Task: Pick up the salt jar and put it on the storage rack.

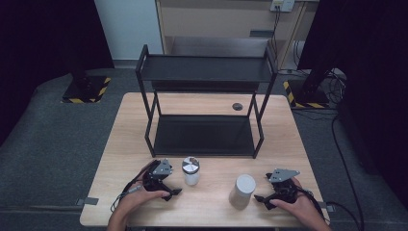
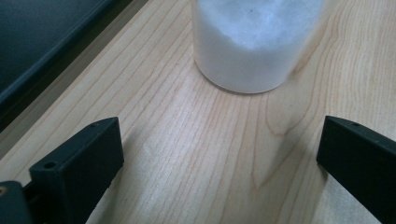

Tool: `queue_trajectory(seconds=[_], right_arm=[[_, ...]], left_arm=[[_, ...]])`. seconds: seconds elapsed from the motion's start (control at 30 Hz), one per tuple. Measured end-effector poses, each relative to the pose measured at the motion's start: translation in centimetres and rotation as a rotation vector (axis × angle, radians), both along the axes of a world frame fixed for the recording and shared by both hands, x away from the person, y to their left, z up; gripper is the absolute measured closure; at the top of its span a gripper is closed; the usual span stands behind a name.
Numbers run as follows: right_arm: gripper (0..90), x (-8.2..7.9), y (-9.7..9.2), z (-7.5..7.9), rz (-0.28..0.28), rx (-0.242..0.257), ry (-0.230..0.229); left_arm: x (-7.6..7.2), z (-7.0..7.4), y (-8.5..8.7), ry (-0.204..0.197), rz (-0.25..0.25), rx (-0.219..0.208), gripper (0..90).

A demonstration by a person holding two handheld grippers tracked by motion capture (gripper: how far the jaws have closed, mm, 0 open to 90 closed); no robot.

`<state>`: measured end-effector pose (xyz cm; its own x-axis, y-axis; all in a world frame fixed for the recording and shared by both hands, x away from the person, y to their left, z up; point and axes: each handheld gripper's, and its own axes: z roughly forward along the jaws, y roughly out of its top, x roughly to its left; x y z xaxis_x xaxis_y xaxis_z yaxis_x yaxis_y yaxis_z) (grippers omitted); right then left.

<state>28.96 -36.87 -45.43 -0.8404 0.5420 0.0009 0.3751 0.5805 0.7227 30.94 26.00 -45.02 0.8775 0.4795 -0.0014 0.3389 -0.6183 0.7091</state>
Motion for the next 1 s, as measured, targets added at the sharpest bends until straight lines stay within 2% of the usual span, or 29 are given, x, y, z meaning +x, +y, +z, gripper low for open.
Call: queue_trajectory(seconds=[0.27,0.43,0.6,0.9,1.0], right_arm=[[1.3,-0.1,0.0,0.0,-0.003,0.000,0.000],[1.3,-0.1,0.0,0.0,-0.003,0.000,0.000],[1.3,-0.1,0.0,0.0,-0.003,0.000,0.000],[1.3,-0.1,0.0,0.0,-0.003,0.000,0.000],[1.3,-0.1,0.0,0.0,-0.003,0.000,0.000]], left_arm=[[-0.1,0.0,0.0,-0.002,0.003,-0.003,0.0],[-0.1,-0.1,-0.2,-0.004,-0.014,-0.008,1.5],[0.1,0.1,-0.6,-0.014,-0.036,-0.027,1.5],[0.0,-0.1,-1.3,-0.038,-0.029,-0.074,1.2],[0.1,-0.2,-1.6,-0.045,-0.043,-0.082,1.2]])
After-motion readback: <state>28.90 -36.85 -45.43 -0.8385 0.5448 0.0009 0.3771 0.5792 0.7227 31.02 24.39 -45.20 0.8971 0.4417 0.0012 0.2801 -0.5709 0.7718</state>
